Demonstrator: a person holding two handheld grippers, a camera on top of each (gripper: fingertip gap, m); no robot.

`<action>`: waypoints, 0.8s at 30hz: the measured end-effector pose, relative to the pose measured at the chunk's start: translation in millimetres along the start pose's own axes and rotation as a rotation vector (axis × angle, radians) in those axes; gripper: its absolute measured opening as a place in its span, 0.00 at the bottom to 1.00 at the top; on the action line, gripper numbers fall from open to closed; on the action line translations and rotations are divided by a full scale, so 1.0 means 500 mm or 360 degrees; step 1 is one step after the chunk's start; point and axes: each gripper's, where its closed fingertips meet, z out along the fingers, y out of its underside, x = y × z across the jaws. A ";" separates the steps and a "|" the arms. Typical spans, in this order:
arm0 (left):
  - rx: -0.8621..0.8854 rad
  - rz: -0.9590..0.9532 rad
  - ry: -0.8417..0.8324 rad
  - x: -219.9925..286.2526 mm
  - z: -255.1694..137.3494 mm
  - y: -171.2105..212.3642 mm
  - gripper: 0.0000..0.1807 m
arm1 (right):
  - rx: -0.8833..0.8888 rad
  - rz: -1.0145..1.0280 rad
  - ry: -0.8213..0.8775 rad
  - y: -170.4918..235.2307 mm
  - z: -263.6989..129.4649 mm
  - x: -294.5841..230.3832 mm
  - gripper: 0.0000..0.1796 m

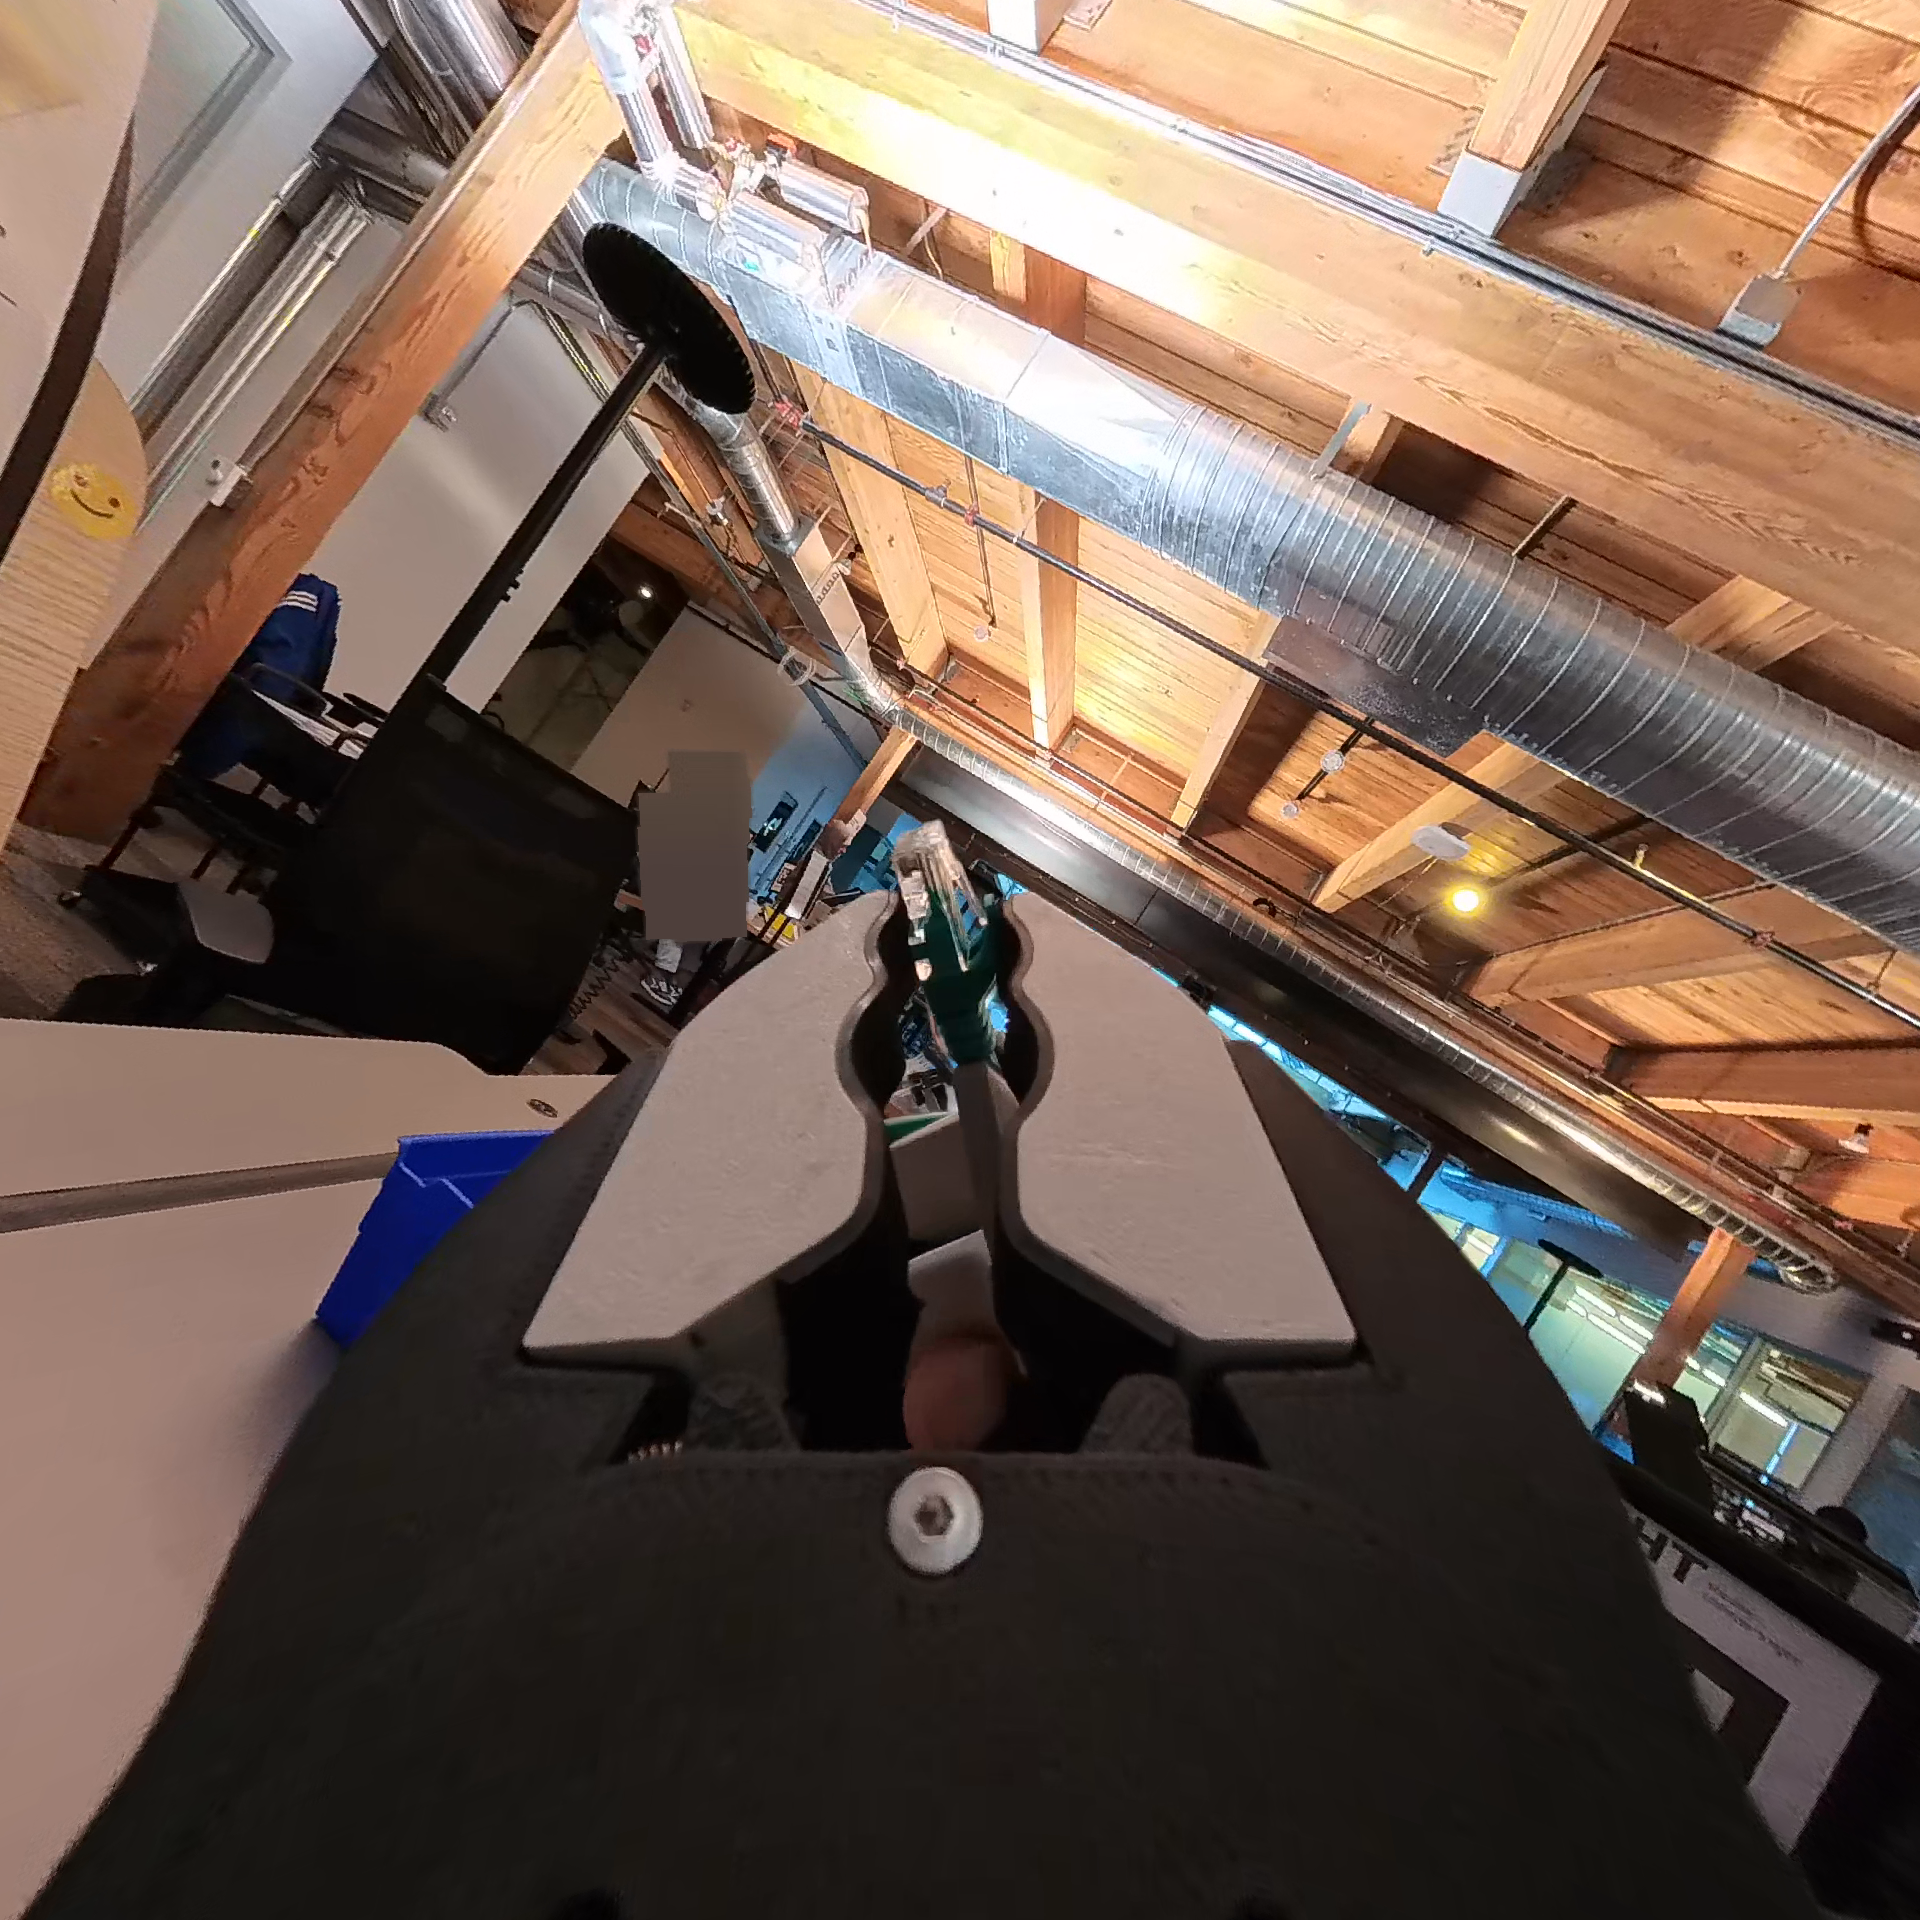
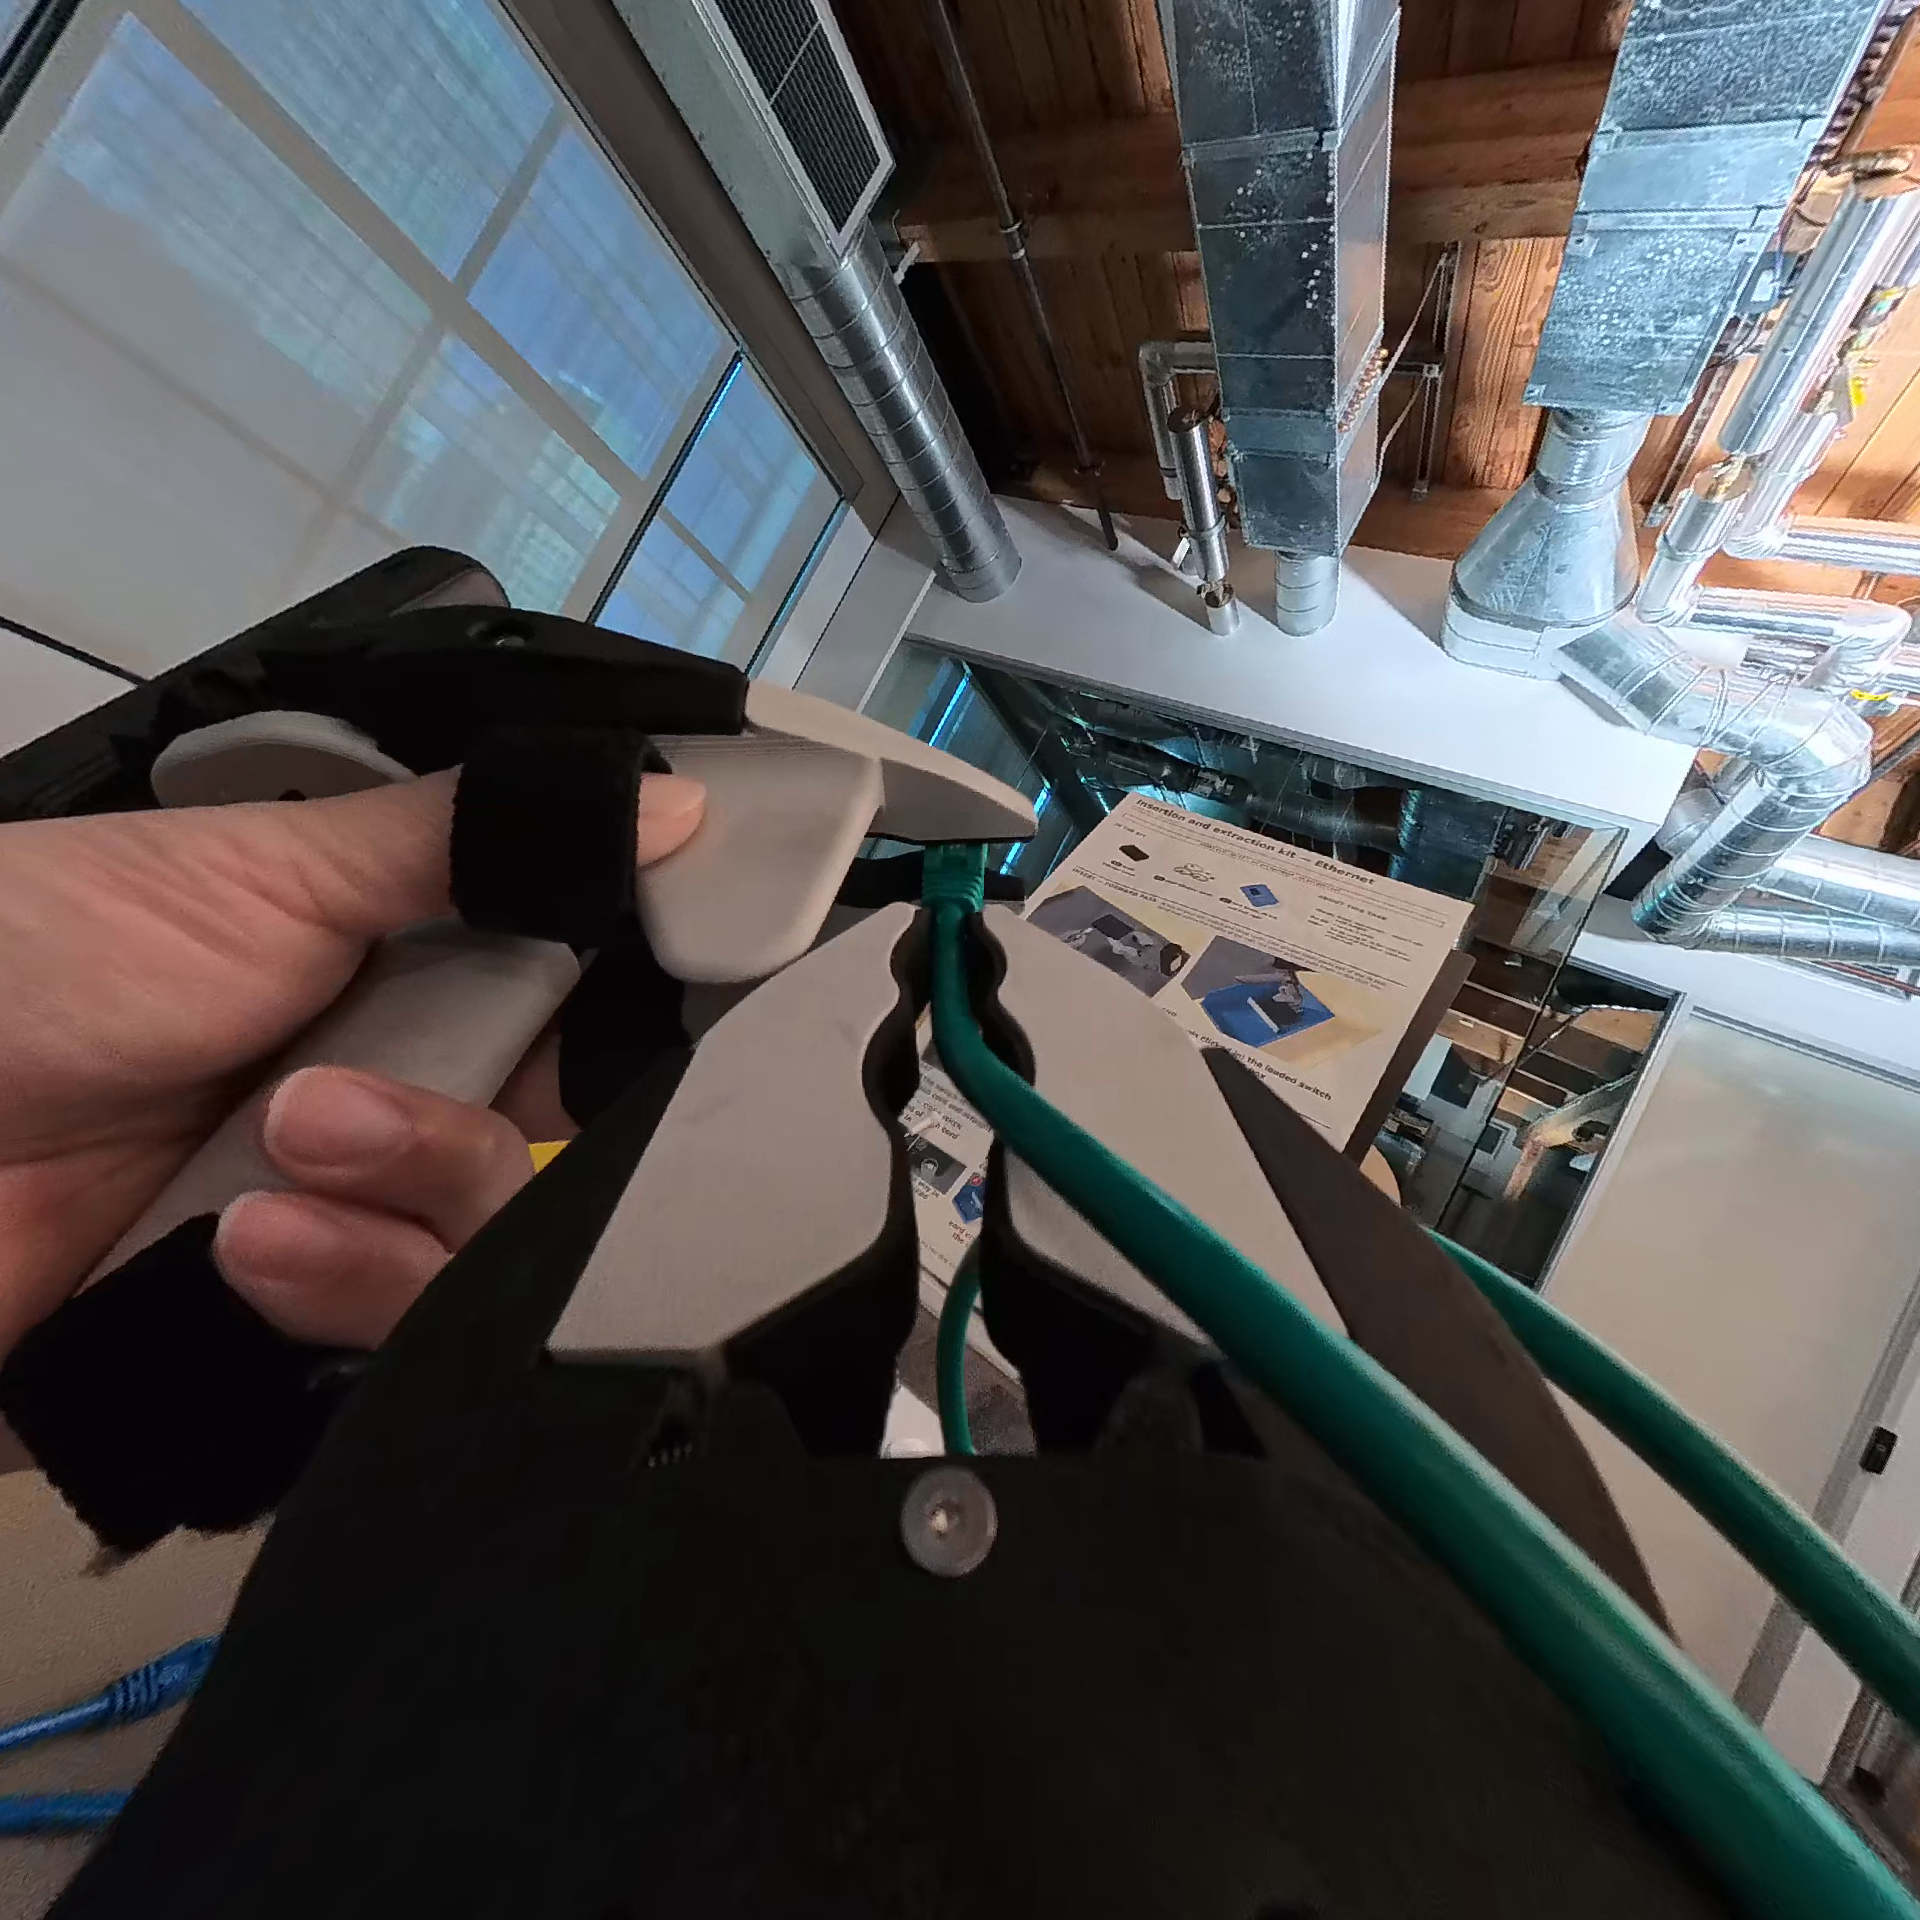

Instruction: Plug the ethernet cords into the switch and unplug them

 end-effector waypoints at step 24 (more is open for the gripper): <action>-0.0532 0.1042 -0.0820 -0.121 -0.159 -0.075 0.28 | -0.0109 0.0280 -0.0140 -0.037 -0.024 0.139 0.03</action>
